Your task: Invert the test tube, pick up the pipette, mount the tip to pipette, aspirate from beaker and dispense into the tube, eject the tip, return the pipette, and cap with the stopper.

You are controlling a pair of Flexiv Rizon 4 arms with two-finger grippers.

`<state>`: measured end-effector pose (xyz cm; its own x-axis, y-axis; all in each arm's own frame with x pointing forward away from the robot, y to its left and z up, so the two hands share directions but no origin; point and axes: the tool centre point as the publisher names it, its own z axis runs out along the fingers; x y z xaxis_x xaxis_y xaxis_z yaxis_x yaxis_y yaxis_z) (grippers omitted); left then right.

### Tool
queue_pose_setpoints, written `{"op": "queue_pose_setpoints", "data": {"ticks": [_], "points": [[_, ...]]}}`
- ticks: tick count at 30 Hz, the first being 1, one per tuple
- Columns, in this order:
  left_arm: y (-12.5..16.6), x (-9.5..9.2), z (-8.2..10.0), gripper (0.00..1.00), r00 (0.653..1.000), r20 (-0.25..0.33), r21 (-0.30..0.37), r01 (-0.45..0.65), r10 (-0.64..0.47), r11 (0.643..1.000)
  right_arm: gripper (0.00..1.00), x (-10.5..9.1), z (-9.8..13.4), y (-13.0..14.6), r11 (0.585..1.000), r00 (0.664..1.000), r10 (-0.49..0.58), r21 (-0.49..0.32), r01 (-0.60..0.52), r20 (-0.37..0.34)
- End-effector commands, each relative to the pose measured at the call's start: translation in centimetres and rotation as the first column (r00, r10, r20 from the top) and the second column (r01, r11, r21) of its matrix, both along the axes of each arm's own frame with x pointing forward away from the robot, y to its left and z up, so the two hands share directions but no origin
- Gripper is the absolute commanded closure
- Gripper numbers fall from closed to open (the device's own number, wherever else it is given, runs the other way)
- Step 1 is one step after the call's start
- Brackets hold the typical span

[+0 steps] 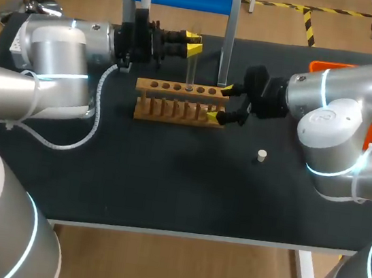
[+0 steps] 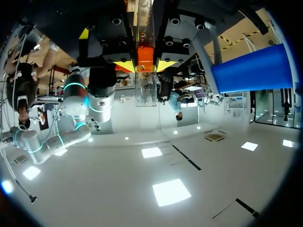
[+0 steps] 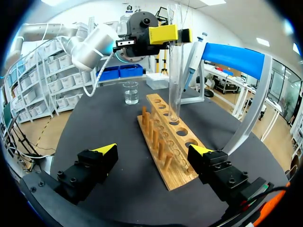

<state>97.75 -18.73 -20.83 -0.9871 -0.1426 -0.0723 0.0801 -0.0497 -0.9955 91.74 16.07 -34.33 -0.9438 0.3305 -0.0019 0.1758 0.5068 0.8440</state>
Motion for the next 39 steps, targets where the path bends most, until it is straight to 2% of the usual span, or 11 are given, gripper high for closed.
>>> {"op": "queue_pose_setpoints", "data": {"ticks": [1,24,39], "points": [[-0.1,0.4,-0.3,1.00,1.000,0.004,-0.004,0.001,-0.001,1.000,0.00,0.0,0.0,0.0,1.000,1.000,0.000,-0.002,0.000,0.000],[-0.4,0.5,-1.7,1.00,1.000,-0.025,0.004,-0.003,0.004,1.000,0.00,0.0,0.0,0.0,1.000,1.000,0.000,-0.002,0.000,0.000],[-0.3,0.7,-2.5,1.00,1.000,-0.017,0.022,-0.007,0.007,1.000,0.00,0.0,0.0,0.0,1.000,1.000,0.000,-0.002,0.000,0.000]]}}
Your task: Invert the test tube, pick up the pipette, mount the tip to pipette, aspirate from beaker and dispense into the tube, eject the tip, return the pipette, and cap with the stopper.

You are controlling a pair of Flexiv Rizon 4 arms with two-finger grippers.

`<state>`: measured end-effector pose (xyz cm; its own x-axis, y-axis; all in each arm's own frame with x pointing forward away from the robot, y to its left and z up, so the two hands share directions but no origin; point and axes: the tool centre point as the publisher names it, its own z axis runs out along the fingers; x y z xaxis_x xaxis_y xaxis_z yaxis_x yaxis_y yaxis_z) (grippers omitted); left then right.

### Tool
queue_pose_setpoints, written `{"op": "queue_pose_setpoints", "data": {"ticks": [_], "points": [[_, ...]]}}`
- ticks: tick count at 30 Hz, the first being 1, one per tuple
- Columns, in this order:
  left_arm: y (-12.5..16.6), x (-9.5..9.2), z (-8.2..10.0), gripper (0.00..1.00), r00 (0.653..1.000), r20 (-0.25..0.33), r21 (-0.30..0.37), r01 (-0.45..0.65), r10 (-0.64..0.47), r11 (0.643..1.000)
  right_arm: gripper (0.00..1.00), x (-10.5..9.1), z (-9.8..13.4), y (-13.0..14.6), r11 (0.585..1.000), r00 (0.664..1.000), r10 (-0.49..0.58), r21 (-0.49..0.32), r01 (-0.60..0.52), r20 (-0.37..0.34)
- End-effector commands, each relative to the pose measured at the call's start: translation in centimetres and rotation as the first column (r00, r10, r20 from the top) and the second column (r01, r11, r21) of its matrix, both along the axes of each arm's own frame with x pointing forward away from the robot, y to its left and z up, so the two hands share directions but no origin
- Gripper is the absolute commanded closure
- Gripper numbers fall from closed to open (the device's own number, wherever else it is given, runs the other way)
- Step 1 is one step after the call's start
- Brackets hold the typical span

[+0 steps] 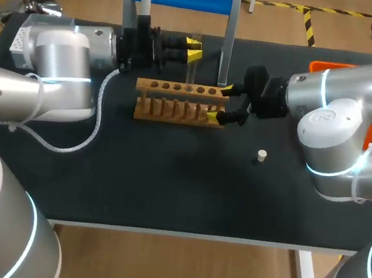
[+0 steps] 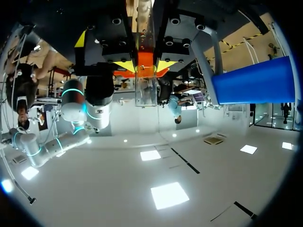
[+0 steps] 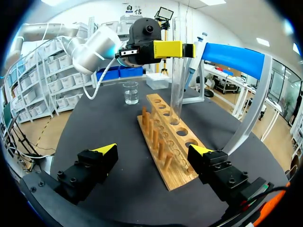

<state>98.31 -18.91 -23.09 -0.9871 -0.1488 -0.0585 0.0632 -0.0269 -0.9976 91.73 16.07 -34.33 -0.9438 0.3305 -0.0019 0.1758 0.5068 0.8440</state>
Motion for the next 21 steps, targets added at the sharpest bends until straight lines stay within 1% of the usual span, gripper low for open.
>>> {"op": "queue_pose_setpoints", "data": {"ticks": [1,7,14,21], "points": [[-0.1,0.2,-0.3,1.00,1.000,-0.001,0.000,0.000,0.000,1.000,0.00,0.0,0.0,0.0,1.000,1.000,0.000,-0.002,0.000,0.000],[0.1,0.2,-0.7,1.00,1.000,-0.002,0.000,-0.006,0.006,1.000,0.00,0.0,0.0,0.0,1.000,1.000,0.000,-0.002,0.000,0.000],[-0.1,0.3,-1.5,1.00,1.000,-0.002,0.023,-0.002,0.002,1.000,0.00,0.0,0.0,0.0,1.000,1.000,0.000,-0.002,0.000,0.000],[-0.3,0.4,-2.3,1.00,1.000,-0.007,0.020,-0.003,0.004,1.000,0.00,0.0,0.0,0.0,1.000,1.000,0.000,-0.002,0.000,0.000]]}}
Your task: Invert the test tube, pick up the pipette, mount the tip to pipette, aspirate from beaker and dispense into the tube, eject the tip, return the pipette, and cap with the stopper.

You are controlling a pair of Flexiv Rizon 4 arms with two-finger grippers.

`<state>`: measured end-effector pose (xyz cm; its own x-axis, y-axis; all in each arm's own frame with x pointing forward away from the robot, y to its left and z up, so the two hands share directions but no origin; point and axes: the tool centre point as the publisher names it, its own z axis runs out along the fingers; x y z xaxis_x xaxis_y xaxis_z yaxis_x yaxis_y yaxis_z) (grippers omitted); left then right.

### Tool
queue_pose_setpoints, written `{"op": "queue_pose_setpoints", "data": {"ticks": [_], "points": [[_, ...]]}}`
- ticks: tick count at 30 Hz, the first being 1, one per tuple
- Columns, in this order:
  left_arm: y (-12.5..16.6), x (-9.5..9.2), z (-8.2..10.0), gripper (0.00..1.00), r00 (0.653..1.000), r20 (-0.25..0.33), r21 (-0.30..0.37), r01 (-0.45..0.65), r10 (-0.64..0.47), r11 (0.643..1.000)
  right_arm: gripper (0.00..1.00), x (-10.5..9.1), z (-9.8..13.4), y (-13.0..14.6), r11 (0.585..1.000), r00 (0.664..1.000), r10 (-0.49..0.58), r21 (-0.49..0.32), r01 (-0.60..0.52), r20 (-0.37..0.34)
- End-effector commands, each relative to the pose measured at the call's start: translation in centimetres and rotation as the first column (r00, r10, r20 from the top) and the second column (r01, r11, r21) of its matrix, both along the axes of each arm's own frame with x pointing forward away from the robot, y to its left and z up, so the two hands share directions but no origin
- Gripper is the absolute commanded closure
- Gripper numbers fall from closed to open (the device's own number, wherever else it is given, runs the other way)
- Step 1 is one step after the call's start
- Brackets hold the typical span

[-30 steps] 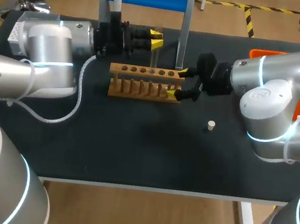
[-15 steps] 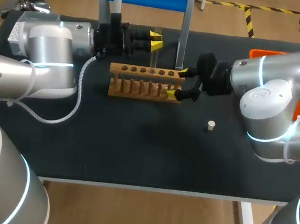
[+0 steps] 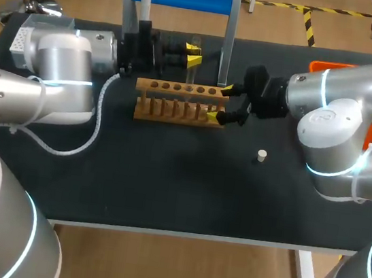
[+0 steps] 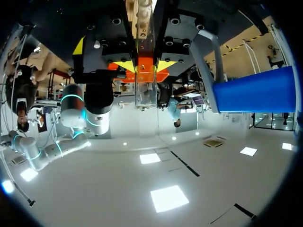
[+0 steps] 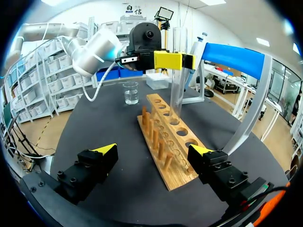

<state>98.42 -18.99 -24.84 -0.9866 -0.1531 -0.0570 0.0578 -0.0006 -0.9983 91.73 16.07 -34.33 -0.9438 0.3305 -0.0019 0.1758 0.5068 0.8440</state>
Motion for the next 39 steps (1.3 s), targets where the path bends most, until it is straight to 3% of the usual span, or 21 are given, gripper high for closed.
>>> {"op": "queue_pose_setpoints", "data": {"ticks": [1,39], "points": [[-0.2,0.3,-0.6,1.00,1.000,-0.002,-0.007,0.002,-0.002,1.000,0.00,0.0,0.0,0.0,1.000,1.000,0.000,-0.002,0.000,0.000],[0.4,0.6,-3.4,1.00,0.999,-0.017,-0.014,-0.043,0.042,0.999,0.00,0.0,0.0,0.0,1.000,1.000,0.000,-0.002,0.000,0.000]]}}
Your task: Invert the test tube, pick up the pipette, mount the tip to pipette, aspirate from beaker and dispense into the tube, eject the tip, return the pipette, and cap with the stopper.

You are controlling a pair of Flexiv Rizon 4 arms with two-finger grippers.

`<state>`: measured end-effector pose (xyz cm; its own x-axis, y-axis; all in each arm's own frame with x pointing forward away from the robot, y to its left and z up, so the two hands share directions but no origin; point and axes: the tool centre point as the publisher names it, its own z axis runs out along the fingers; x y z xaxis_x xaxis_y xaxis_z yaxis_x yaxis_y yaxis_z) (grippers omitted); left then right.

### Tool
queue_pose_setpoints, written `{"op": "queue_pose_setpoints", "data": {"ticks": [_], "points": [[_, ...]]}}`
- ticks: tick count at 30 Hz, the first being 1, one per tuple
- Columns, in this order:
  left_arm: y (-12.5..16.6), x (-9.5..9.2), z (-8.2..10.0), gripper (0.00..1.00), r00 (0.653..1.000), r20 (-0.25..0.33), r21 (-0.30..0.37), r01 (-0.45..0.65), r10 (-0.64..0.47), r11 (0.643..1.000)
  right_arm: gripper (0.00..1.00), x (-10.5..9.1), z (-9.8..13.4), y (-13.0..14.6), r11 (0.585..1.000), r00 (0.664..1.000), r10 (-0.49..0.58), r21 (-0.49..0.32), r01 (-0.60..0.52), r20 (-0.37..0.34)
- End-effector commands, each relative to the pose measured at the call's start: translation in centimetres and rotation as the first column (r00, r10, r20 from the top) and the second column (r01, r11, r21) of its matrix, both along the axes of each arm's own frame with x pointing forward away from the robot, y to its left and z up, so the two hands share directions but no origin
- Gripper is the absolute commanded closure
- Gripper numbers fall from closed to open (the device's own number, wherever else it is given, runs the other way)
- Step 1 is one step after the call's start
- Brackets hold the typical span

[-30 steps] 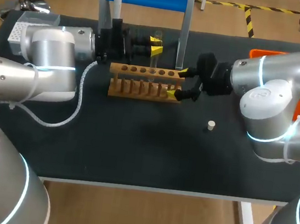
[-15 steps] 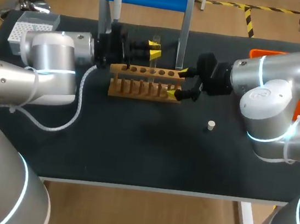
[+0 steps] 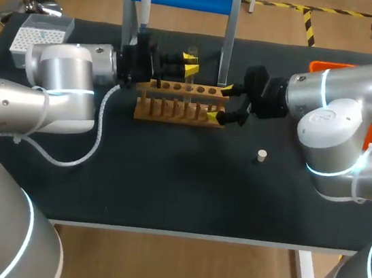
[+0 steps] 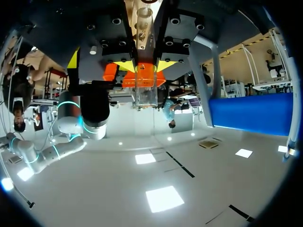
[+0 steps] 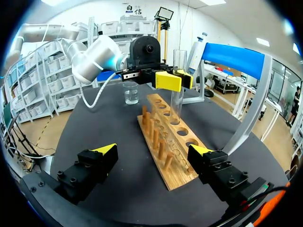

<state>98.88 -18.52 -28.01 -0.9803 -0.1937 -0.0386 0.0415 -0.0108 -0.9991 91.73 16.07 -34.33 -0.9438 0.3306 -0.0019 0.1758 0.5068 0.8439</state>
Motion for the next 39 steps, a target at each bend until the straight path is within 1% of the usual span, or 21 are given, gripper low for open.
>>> {"op": "queue_pose_setpoints", "data": {"ticks": [1,13,14,15,16,18,20,22,23,24,29,32,39], "points": [[-0.1,0.2,-0.3,1.00,1.000,0.000,-0.003,-0.003,0.003,1.000,0.00,0.0,0.0,0.0,1.000,1.000,0.000,-0.002,0.000,0.000],[-0.1,0.0,-0.9,1.00,1.000,-0.018,0.003,0.001,-0.001,1.000,0.00,0.0,0.0,0.0,1.000,1.000,0.000,-0.002,0.000,0.000],[-0.1,0.0,-0.9,0.92,1.000,-0.020,0.003,0.001,-0.001,1.000,0.00,0.0,0.0,0.0,1.000,1.000,0.000,-0.002,0.000,0.000],[-0.1,0.0,-0.9,0.52,1.000,-0.022,0.005,0.001,-0.001,1.000,0.00,0.0,0.0,0.0,1.000,1.000,0.000,-0.002,0.000,0.000],[0.0,0.0,-0.9,0.00,1.000,-0.026,0.007,0.001,-0.001,1.000,0.00,0.0,0.0,0.0,1.000,1.000,0.000,-0.002,0.000,0.000],[0.0,-0.1,-0.9,0.00,1.000,-0.028,0.009,0.001,-0.001,1.000,0.00,0.0,0.0,0.0,1.000,1.000,0.000,-0.002,0.000,0.000],[0.1,-0.3,-0.4,0.00,1.000,-0.029,0.014,0.004,-0.004,1.000,0.00,0.0,0.0,0.0,1.000,1.000,0.000,-0.002,0.000,0.000],[0.4,-0.6,0.2,0.00,0.999,-0.023,0.047,0.028,-0.027,0.998,0.00,0.0,0.0,0.0,1.000,1.000,0.000,-0.002,0.000,0.000],[0.7,-0.8,0.5,0.00,0.999,-0.025,0.050,0.030,-0.029,0.998,0.00,0.0,0.0,0.0,1.000,1.000,0.000,-0.002,0.000,0.000],[1.0,-0.9,0.7,0.00,0.999,-0.030,0.068,0.035,-0.033,0.997,0.00,0.0,0.0,0.0,1.000,1.000,0.000,-0.002,0.000,0.000],[3.6,-1.8,2.3,0.00,0.999,-0.038,0.117,0.036,-0.032,0.992,0.00,0.0,0.0,0.0,1.000,1.000,0.000,-0.002,0.000,0.000],[5.2,-2.4,3.3,0.00,0.997,-0.054,0.141,0.061,-0.054,0.988,0.00,0.0,0.0,0.0,1.000,1.000,0.000,-0.002,0.000,0.000],[10.2,-3.2,5.2,0.00,0.997,-0.070,0.189,0.043,-0.030,0.981,0.00,0.0,0.0,0.0,1.000,1.000,0.000,-0.002,0.000,0.000]]}}
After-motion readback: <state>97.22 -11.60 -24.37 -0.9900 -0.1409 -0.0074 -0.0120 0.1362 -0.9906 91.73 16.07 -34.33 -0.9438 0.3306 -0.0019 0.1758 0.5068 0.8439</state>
